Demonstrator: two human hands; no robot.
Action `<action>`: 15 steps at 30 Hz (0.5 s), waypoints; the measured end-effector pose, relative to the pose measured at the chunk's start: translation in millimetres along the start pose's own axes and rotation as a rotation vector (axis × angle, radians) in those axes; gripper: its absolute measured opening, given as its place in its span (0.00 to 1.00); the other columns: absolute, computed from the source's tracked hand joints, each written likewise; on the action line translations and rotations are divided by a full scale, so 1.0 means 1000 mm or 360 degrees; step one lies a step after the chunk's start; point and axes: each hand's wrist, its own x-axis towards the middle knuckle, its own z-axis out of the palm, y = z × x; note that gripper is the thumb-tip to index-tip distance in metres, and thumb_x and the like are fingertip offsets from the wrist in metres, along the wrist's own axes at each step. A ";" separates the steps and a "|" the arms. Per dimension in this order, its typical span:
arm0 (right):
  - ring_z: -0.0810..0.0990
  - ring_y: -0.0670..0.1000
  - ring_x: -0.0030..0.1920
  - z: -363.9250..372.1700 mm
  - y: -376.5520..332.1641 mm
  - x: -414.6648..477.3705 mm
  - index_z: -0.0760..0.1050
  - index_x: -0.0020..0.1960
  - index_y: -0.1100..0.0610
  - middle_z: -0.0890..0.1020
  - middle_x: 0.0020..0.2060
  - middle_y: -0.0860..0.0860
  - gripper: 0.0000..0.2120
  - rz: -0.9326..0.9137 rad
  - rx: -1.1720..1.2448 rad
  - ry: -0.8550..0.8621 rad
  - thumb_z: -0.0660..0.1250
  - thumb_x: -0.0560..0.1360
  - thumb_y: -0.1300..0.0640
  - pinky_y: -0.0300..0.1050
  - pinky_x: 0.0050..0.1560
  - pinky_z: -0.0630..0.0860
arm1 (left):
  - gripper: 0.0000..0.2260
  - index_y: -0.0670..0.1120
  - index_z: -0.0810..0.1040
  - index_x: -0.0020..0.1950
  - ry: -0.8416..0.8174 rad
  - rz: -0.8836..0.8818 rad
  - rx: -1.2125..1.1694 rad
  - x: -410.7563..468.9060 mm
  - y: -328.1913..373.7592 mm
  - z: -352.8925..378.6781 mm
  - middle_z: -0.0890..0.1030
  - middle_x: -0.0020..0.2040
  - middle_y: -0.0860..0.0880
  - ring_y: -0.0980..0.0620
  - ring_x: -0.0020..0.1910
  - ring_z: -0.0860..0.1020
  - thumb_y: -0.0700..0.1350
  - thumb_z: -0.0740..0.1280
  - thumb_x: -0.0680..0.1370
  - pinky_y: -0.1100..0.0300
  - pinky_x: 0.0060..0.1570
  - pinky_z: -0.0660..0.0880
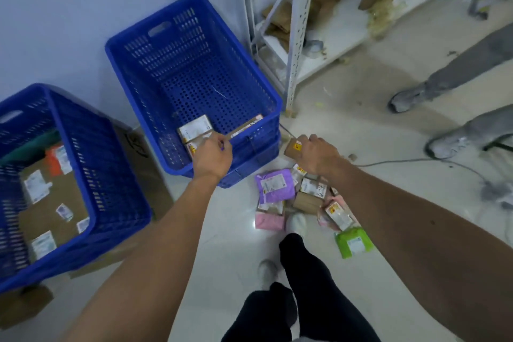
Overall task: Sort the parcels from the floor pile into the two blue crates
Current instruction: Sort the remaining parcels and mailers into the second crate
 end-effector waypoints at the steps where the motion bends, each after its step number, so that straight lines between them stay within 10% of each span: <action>1: 0.71 0.61 0.67 0.008 0.009 -0.007 0.64 0.73 0.55 0.71 0.65 0.59 0.23 0.0025 0.0017 0.0030 0.57 0.81 0.48 0.56 0.64 0.70 | 0.12 0.45 0.78 0.62 -0.0026 0.0026 0.0016 -0.009 0.001 0.009 0.83 0.56 0.43 0.42 0.56 0.79 0.47 0.62 0.83 0.52 0.53 0.74; 15: 0.69 0.61 0.70 0.127 0.129 -0.114 0.63 0.75 0.54 0.70 0.70 0.59 0.25 0.0240 0.0034 -0.0032 0.58 0.80 0.51 0.53 0.67 0.68 | 0.11 0.50 0.78 0.61 -0.0633 0.0072 0.0041 -0.109 -0.025 0.152 0.81 0.61 0.47 0.43 0.62 0.76 0.48 0.60 0.82 0.57 0.57 0.71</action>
